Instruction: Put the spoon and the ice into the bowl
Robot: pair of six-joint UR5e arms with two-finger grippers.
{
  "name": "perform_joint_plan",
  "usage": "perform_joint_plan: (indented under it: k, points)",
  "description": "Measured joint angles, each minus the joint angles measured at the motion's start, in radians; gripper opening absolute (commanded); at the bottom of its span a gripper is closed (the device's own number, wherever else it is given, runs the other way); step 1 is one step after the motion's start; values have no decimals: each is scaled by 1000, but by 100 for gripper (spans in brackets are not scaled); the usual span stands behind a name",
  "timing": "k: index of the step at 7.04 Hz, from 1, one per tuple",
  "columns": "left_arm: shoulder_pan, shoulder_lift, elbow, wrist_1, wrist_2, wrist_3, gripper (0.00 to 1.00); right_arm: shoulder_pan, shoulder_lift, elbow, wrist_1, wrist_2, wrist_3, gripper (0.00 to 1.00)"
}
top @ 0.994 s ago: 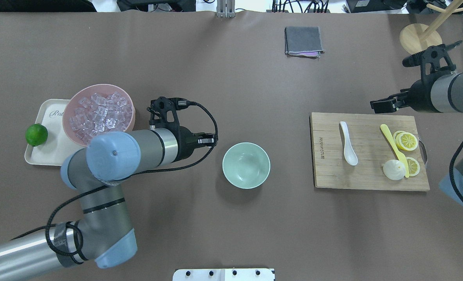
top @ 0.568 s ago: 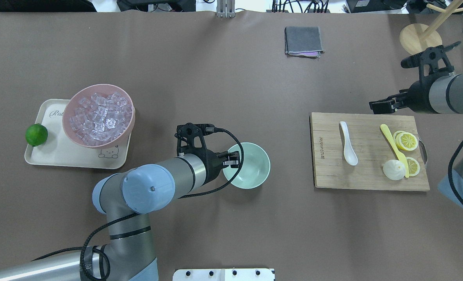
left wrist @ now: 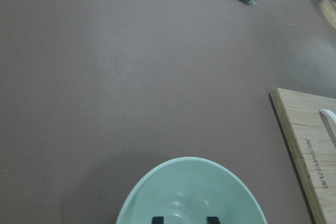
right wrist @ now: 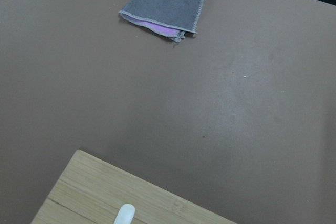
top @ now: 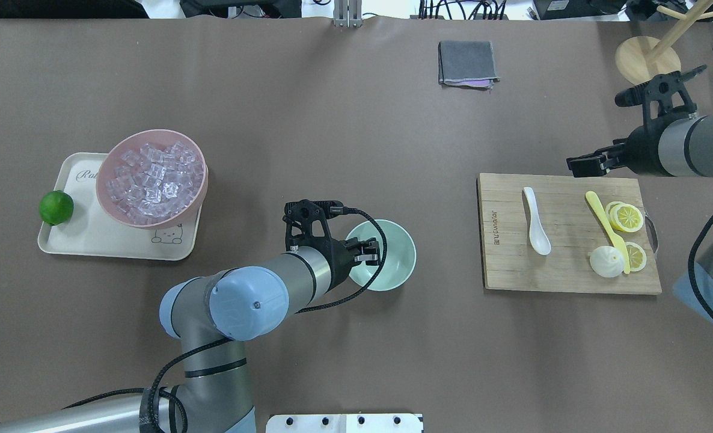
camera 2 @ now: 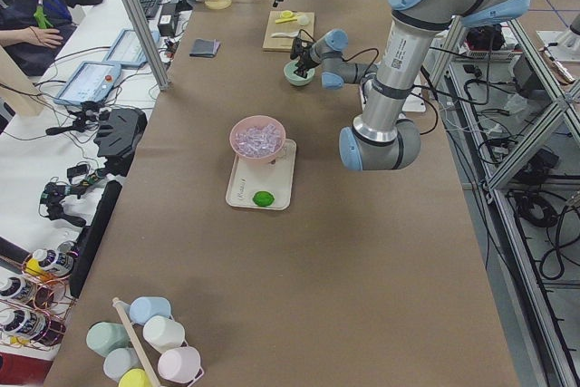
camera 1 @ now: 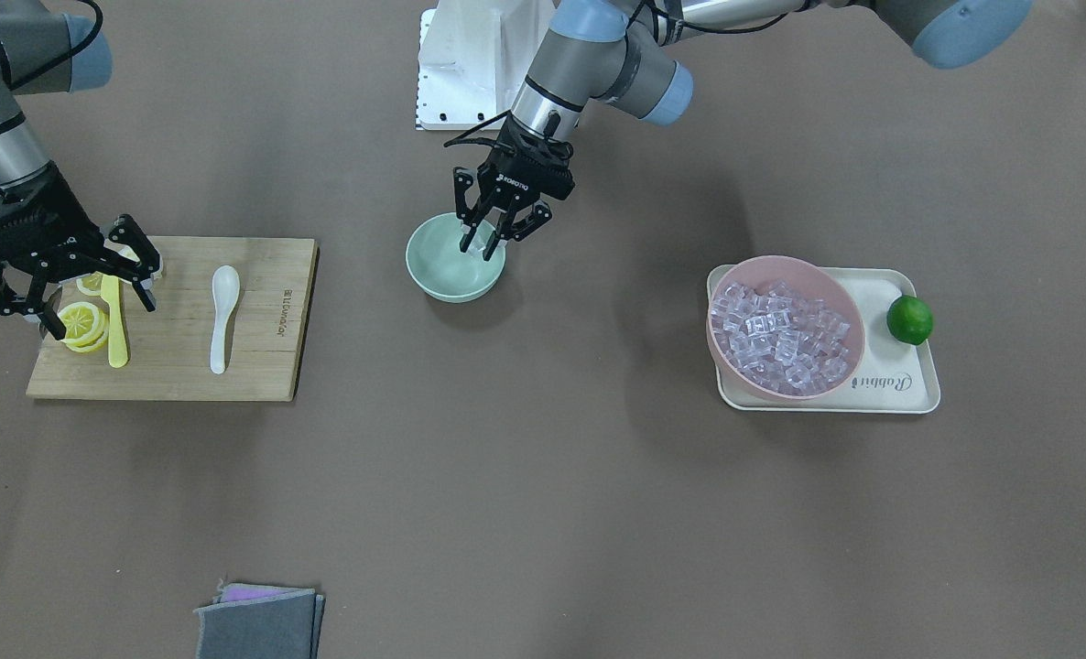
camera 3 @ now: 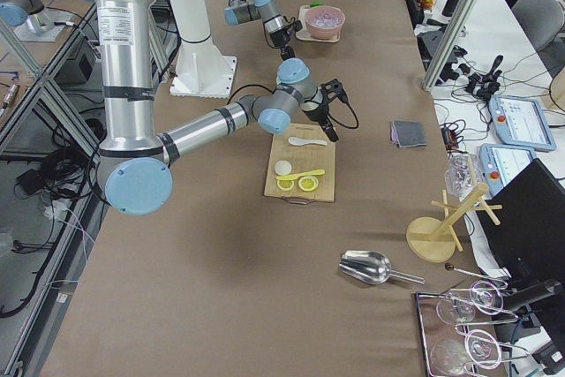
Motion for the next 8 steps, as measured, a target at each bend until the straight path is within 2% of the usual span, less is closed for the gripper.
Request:
perform_joint_plan:
  k: [1, 3, 5, 6, 8]
  points:
    - [0, 0, -1, 0, 1, 2, 96, -1, 0, 0, 0, 0, 0, 100]
    - [-4, 2, -32, 4, 2, 13, 96, -3, 1, 0, 1, 0, 0, 100]
    - [-58, 41, -138, 40, -22, 82, 96, -17, 1, 0, 0, -9, 32, 99]
    - [-135, 78, -207, 124, -104, 139, 96, -36, 1, 0, -2, -28, 86, 99]
    - [-410, 141, -277, 330, -435, 292, 96, -80, 16, -3, -19, -53, 212, 99]
